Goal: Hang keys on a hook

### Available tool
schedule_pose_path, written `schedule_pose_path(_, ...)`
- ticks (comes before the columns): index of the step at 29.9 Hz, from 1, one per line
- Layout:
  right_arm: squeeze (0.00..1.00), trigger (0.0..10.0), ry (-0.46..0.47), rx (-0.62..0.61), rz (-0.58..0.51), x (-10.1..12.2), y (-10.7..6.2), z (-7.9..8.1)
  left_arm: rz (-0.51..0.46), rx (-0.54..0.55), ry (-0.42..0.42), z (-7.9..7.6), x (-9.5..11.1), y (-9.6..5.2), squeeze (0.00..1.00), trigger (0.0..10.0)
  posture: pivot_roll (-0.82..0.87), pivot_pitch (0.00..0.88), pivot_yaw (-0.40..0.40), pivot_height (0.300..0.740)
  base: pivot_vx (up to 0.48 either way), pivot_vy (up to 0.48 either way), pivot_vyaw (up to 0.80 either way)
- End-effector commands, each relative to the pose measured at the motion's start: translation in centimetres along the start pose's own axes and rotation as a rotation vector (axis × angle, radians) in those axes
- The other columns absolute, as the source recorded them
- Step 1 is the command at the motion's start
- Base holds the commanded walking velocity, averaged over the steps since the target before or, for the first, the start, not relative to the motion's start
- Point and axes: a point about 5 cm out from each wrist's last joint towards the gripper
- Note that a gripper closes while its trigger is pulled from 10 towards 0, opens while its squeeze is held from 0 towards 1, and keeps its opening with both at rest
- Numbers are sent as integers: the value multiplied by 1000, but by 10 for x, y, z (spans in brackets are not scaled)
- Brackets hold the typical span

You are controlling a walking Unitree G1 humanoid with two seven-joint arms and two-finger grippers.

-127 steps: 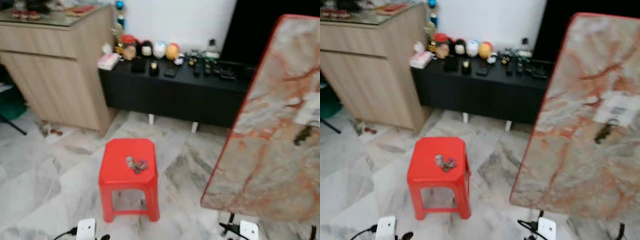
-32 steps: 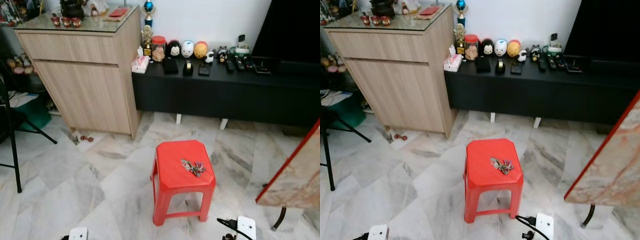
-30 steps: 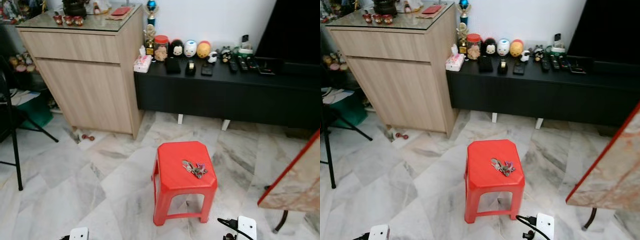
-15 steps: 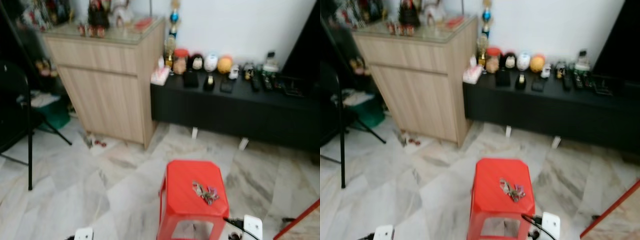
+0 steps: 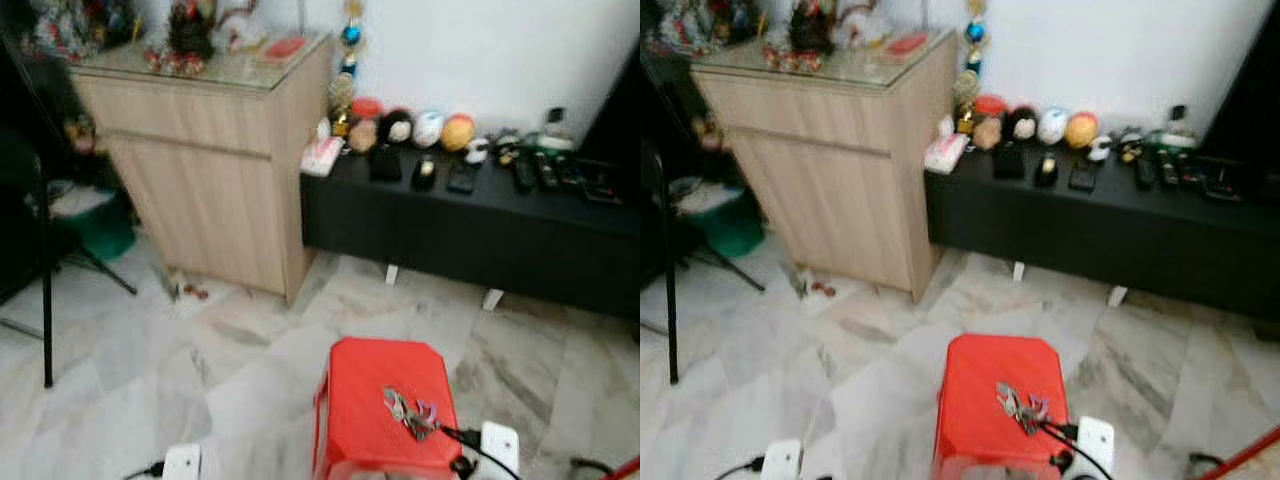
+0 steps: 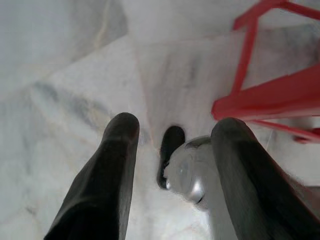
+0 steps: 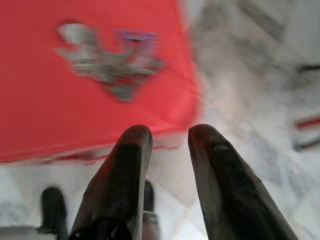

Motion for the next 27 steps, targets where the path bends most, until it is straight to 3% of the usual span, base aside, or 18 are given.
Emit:
schedule_pose_path(1, 0, 10000, -3, 1, 1, 0, 0, -1, 37, 5, 10, 1, -11, -3, 0, 10000, 174, 3, -35, 740, 0, 0, 800)
schedule_pose_path(4, 0, 10000, -4, 3, -5, 1, 0, 0, 36, 1, 11, -2, -11, -2, 0, 10000, 174, 4, -35, 740, 0, 0, 642)
schedule_pose_path(9, 0, 10000, 106, 2, -53, 9, 1, 1, 34, 2, 10, 0, -12, -3, 0, 10000, 169, 6, -34, 740, 0, 0, 80)
schedule_pose_path(19, 0, 10000, 126, 6, -158, 32, 2, 2, -29, 50, -5, 37, -8, -10, 0, 10000, 169, 4, -35, 740, 0, 0, 0)
schedule_pose_path(27, 0, 10000, 141, -21, -115, 20, 2, -1, -102, 17, 24, 14, 22, 2, 0, 10000, 179, 0, -30, 740, 0, 0, 0)
Point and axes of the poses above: a point about 5 cm out from each wrist's last joint towards the gripper, its own y axis pointing out of the wrist towards the gripper, its own x axis along the axis of the wrist's last joint, z = x × y, and after that the axes turned 3 degrees about y, right-handed
